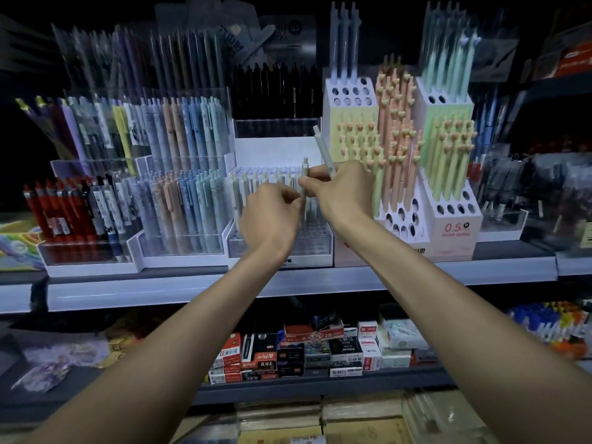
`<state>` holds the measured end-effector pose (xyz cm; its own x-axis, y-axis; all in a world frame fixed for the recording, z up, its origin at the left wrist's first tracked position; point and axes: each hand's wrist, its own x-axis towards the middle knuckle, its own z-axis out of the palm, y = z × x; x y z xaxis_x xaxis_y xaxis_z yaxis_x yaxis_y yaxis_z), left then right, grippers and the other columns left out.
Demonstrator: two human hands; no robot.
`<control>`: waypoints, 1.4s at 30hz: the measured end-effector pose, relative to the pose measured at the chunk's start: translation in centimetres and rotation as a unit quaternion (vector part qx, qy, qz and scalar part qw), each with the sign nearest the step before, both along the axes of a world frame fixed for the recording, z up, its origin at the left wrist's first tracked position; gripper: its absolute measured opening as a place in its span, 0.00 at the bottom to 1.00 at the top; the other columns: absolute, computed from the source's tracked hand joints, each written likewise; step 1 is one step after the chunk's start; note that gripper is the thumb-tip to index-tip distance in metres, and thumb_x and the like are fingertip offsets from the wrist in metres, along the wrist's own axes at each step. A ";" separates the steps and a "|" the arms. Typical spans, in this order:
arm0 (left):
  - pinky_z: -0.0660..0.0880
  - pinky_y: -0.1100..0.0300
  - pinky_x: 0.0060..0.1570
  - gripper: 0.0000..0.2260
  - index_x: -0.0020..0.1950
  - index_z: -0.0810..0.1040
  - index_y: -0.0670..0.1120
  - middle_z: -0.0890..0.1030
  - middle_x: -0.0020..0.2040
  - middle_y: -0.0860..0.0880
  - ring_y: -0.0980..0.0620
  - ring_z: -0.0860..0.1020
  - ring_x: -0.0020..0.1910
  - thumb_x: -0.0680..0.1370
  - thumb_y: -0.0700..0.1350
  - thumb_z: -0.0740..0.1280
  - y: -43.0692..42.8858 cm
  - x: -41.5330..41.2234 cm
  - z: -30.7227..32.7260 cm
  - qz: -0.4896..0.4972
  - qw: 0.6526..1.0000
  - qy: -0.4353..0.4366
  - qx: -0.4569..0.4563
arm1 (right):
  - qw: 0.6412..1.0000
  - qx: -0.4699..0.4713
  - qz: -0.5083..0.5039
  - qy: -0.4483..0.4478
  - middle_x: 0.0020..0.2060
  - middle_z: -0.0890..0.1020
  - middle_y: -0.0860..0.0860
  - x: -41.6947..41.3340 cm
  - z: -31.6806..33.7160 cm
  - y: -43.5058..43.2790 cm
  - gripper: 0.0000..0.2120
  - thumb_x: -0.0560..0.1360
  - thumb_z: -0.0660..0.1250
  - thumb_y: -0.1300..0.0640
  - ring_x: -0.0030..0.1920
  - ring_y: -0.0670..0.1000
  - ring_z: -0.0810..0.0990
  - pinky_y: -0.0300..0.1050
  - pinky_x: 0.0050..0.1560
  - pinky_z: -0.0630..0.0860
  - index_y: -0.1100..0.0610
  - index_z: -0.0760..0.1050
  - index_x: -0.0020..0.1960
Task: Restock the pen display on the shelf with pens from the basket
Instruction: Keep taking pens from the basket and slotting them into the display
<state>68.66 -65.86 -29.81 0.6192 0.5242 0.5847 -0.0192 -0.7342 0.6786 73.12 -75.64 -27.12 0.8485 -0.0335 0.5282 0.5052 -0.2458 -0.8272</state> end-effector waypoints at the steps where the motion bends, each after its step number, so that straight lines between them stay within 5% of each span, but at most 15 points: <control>1: 0.81 0.53 0.43 0.07 0.48 0.89 0.54 0.87 0.43 0.53 0.48 0.84 0.45 0.79 0.52 0.70 -0.1 0.0 -0.1 0.006 1.000 0.000 -0.005 | 1.000 -0.005 -0.005 0.002 0.36 0.87 0.47 0.1 -0.1 0.1 0.03 0.71 0.80 0.56 0.39 0.48 0.87 0.49 0.46 0.84 0.54 0.87 0.43; 5: 0.82 0.51 0.42 0.07 0.45 0.88 0.53 0.87 0.40 0.51 0.46 0.85 0.44 0.78 0.51 0.71 -0.3 0.1 -0.9 0.011 0.999 0.012 -0.036 | 0.999 -0.016 -0.024 0.033 0.35 0.86 0.48 0.2 -0.5 0.8 0.04 0.71 0.80 0.55 0.37 0.48 0.86 0.44 0.40 0.81 0.53 0.86 0.40; 11: 0.78 0.54 0.42 0.07 0.41 0.87 0.52 0.85 0.37 0.50 0.44 0.83 0.42 0.77 0.49 0.71 -0.6 0.2 -1.8 0.034 0.997 0.037 -0.061 | 0.997 -0.025 -0.033 0.061 0.37 0.86 0.49 0.7 -1.6 1.6 0.10 0.71 0.79 0.56 0.38 0.52 0.86 0.52 0.45 0.85 0.52 0.81 0.34; 17: 0.71 0.51 0.56 0.07 0.46 0.88 0.54 0.87 0.43 0.49 0.43 0.82 0.52 0.76 0.50 0.69 -0.4 1.1 -1.8 0.068 0.996 0.043 -0.047 | 0.997 -0.029 -0.052 0.055 0.36 0.85 0.52 0.8 -1.3 2.1 0.06 0.72 0.79 0.57 0.40 0.55 0.86 0.53 0.46 0.84 0.56 0.83 0.38; 31: 0.70 0.51 0.54 0.10 0.38 0.84 0.48 0.85 0.40 0.45 0.40 0.83 0.49 0.76 0.45 0.65 -0.7 0.8 -1.6 0.075 0.992 0.091 -0.051 | 0.993 -0.059 -0.081 0.063 0.39 0.85 0.52 0.2 -1.2 2.4 0.06 0.72 0.78 0.56 0.43 0.56 0.85 0.51 0.46 0.83 0.56 0.83 0.40; 42: 0.68 0.49 0.57 0.09 0.43 0.85 0.49 0.86 0.44 0.47 0.43 0.83 0.52 0.78 0.47 0.66 -1.0 0.7 -1.5 0.085 0.989 0.113 -0.036 | 0.991 -0.065 -0.086 0.082 0.41 0.85 0.53 -0.2 -0.7 2.4 0.07 0.73 0.78 0.55 0.44 0.57 0.84 0.53 0.47 0.83 0.56 0.82 0.41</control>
<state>69.38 -66.85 -31.33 0.6291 0.6670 0.3992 0.2580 -0.6636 0.7022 72.95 -73.21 -27.85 0.9112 -0.1255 0.3923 0.3075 -0.4264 -0.8506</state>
